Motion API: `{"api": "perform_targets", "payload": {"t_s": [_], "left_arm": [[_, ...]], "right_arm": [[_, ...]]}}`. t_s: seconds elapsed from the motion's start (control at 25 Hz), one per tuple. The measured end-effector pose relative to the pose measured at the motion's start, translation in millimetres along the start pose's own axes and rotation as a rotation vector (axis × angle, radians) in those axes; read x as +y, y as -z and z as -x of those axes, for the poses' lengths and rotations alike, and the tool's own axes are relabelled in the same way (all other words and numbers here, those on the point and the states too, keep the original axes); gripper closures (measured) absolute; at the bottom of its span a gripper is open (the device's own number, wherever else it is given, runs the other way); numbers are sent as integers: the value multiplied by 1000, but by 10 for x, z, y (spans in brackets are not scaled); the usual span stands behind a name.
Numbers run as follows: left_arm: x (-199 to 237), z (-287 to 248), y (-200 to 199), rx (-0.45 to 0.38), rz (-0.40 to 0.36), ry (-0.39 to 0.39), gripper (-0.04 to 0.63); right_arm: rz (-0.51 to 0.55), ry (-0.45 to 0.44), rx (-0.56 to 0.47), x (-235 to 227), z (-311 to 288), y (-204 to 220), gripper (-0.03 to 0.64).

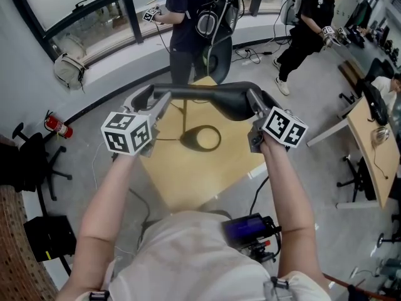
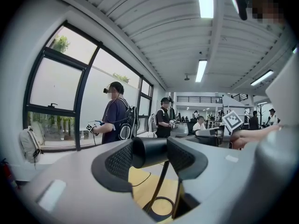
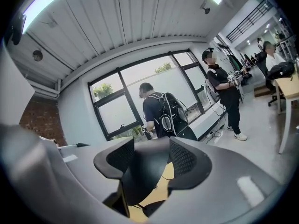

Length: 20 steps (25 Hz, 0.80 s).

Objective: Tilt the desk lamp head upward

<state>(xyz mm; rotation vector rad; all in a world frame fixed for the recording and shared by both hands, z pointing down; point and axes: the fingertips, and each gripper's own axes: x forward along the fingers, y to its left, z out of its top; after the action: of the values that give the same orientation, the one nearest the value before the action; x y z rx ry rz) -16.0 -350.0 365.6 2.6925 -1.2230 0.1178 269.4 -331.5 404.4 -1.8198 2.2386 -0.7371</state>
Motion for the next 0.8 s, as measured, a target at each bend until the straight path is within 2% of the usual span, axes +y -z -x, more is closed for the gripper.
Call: {"api": "perform_targets", "payload": {"t_s": [0.8], "left_arm": [[56, -17, 107, -26, 103, 20, 365]], "right_arm": [[163, 33, -10, 177, 13, -295, 379]]}}
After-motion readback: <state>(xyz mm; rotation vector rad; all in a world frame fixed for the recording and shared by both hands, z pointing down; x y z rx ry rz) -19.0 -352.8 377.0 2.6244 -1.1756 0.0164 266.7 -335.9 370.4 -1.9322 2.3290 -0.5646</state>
